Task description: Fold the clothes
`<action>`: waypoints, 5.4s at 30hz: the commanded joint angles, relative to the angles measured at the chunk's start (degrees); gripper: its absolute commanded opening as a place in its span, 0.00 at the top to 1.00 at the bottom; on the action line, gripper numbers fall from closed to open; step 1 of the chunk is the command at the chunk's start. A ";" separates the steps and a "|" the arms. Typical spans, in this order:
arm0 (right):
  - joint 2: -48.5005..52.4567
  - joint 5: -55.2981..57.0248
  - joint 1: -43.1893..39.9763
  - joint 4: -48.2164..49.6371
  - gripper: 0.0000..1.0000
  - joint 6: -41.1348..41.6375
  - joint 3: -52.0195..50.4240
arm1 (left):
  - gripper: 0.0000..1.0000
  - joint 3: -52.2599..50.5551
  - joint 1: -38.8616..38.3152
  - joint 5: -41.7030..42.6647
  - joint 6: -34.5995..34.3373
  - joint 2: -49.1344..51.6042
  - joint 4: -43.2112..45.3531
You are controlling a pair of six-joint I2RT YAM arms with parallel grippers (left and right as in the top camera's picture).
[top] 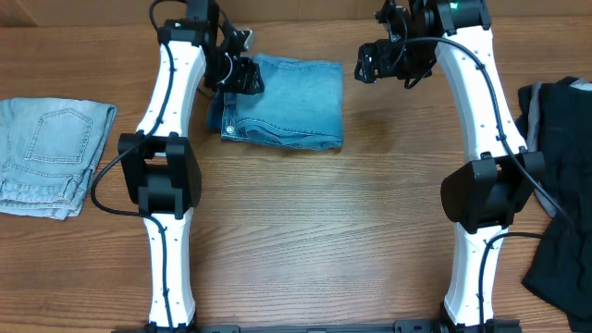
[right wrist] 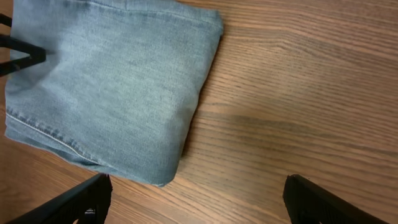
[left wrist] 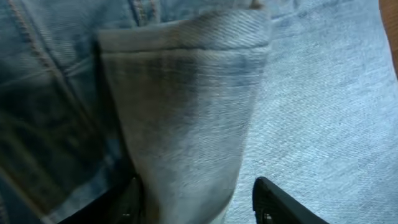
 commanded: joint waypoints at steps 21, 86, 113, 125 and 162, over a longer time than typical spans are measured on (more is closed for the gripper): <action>-0.07 3.37 0.11 -0.42 0.14 0.02 -1.07 | 0.84 5.66 1.62 -10.05 1.55 -1.40 -1.77; 1.77 -19.93 14.58 45.88 0.96 -11.74 -31.82 | 0.96 9.51 7.85 -22.67 4.96 4.85 -8.17; 9.46 -14.10 15.50 68.08 0.96 28.61 -46.38 | 0.85 15.06 6.05 -5.84 -8.33 5.38 0.17; 9.49 -14.67 15.50 67.82 0.96 28.59 -46.38 | 0.90 -10.23 12.24 -15.08 -9.68 5.40 21.27; 9.46 -16.79 15.26 68.48 0.96 28.76 -46.31 | 0.96 -19.08 24.02 -1.62 -5.27 2.75 -7.98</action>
